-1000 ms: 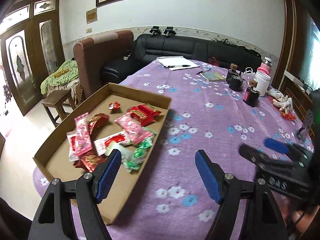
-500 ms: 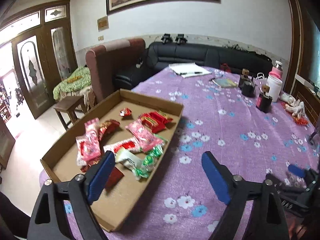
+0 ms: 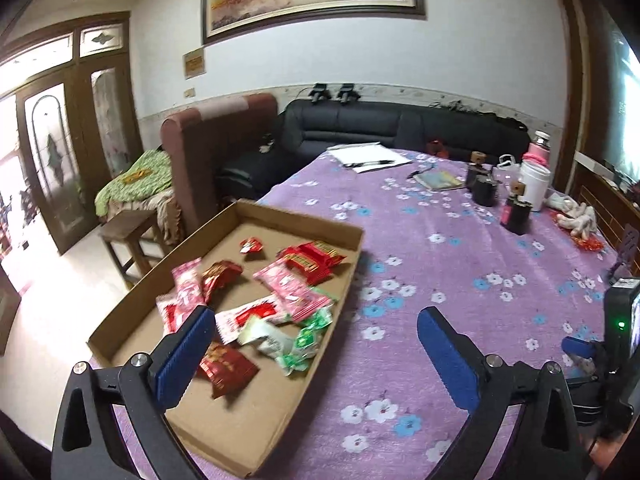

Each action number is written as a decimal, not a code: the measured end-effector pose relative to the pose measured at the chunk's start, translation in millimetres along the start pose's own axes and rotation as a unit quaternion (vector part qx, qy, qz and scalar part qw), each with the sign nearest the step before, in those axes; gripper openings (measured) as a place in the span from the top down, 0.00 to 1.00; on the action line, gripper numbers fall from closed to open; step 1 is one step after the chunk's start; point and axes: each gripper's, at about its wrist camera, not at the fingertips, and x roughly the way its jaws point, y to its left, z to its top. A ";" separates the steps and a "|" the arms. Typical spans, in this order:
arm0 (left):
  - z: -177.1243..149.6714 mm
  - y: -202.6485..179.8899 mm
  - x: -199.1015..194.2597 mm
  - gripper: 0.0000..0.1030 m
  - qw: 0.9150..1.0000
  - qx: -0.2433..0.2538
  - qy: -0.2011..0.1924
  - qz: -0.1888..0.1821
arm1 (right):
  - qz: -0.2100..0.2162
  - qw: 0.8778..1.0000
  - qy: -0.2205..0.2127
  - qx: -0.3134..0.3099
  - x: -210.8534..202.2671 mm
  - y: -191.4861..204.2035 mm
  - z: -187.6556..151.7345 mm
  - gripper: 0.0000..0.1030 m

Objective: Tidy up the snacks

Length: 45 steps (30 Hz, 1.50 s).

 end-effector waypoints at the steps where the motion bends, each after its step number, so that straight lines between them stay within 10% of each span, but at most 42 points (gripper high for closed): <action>1: -0.9 2.8 0.6 0.01 1.000 -0.008 0.008 0.017 | 0.000 1.000 0.001 -0.001 -0.3 0.3 0.1 0.05; 5: -5.9 16.5 -4.1 0.01 0.995 -0.048 0.044 0.071 | 0.000 1.000 0.001 -0.001 -0.5 0.4 0.9 0.05; 16: -51.8 30.8 -20.0 0.01 0.989 -0.068 0.115 0.060 | -0.015 1.000 -0.019 -0.007 -7.8 8.6 2.3 0.04; 19: -54.3 35.4 -13.5 0.01 0.987 -0.081 0.128 0.055 | 0.045 0.999 -0.009 -0.029 -17.6 42.3 3.8 0.04; 29: -63.0 54.1 -10.0 0.01 0.984 -0.108 0.125 0.066 | 0.062 0.981 -0.039 -0.179 -39.1 165.7 -6.9 0.03; 45: -67.9 59.7 0.2 0.01 0.983 -0.105 0.143 0.043 | 0.056 0.983 -0.021 -0.172 -27.6 164.6 -9.4 0.03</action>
